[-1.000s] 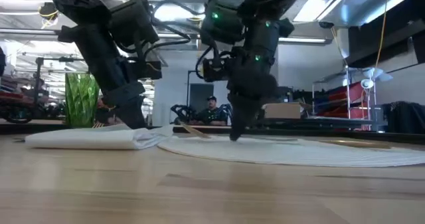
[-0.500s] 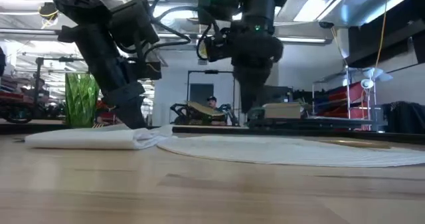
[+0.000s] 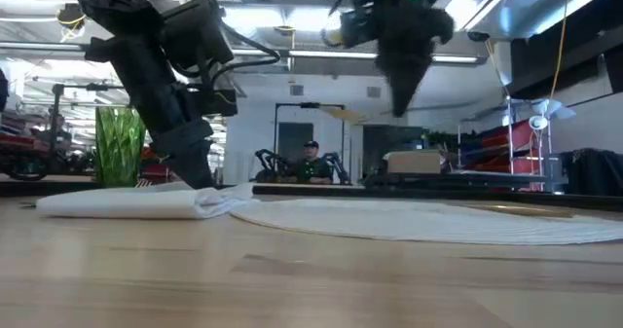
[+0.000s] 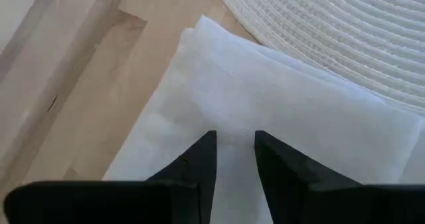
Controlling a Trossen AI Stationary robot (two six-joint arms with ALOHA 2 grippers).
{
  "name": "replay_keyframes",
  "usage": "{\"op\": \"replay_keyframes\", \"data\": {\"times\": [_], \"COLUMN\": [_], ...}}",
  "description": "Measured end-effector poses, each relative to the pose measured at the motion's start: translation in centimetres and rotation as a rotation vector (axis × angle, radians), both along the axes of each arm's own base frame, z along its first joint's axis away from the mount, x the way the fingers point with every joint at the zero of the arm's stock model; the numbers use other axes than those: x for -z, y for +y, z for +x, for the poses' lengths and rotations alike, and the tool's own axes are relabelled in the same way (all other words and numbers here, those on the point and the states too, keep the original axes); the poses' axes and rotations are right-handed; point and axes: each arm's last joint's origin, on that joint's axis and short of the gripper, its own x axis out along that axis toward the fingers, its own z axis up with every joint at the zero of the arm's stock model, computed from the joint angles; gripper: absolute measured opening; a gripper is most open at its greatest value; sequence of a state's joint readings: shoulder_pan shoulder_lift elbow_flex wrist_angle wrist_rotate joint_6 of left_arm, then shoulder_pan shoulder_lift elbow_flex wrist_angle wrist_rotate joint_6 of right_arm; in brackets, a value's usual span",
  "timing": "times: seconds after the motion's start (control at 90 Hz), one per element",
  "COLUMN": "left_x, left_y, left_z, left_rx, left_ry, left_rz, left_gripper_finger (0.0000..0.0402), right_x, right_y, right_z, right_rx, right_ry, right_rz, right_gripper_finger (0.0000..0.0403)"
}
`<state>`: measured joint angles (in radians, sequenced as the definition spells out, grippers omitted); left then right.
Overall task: Set table place
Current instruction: Put the green spoon on the white table mat to right of the gold table knife
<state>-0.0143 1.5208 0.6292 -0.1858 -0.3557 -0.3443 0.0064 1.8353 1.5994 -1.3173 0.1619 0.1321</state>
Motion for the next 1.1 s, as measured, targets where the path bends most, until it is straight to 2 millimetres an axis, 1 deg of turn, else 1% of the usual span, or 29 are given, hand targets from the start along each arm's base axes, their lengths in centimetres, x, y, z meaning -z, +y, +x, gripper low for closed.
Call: {"op": "replay_keyframes", "data": {"times": [0.111, 0.233, 0.333, 0.422, 0.533, 0.689, 0.844, 0.956, 1.1], "left_x": [0.0, 0.1, 0.0, 0.0, 0.1, 0.1, 0.1, 0.1, 0.1], "left_y": [0.0, 0.0, 0.0, 0.0, 0.0, 0.0, 0.0, 0.0, 0.0], "left_z": [-0.1, -0.1, -0.1, -0.1, -0.1, -0.1, -0.1, -0.1, -0.1], "left_rx": [0.0, -0.002, -0.006, -0.007, -0.011, -0.016, -0.016, -0.022, -0.047], "left_ry": [0.008, 0.007, 0.006, 0.005, 0.003, 0.0, 0.002, 0.002, -0.006], "left_rz": [0.0, -0.001, -0.003, -0.004, -0.006, -0.009, -0.009, -0.012, -0.026], "left_gripper_finger": [0.0088, 0.0088, 0.0088, 0.0088, 0.0088, 0.0088, 0.0088, 0.0088, 0.0088], "right_x": [-0.7, -0.7, -0.1, 1.0, 2.7, 5.6, 8.2, 8.8, 9.1], "right_y": [0.0, 0.5, 1.2, 2.2, 3.7, 6.0, 7.2, 7.5, 7.3], "right_z": [-2.0, -4.5, -6.6, -8.4, -10.0, -11.3, -12.6, -12.9, -13.2], "right_rx": [0.063, 0.149, 0.244, 0.349, 0.501, 0.723, 0.894, 0.978, 1.037], "right_ry": [0.001, -0.028, -0.069, -0.111, -0.187, -0.251, -0.3, -0.377, -0.393], "right_rz": [-0.003, 0.0, 0.018, 0.047, 0.082, 0.089, 0.077, 0.048, 0.017], "right_gripper_finger": [0.0, 0.0, 0.0, 0.0, 0.0, 0.0, 0.0, 0.0, 0.0]}}
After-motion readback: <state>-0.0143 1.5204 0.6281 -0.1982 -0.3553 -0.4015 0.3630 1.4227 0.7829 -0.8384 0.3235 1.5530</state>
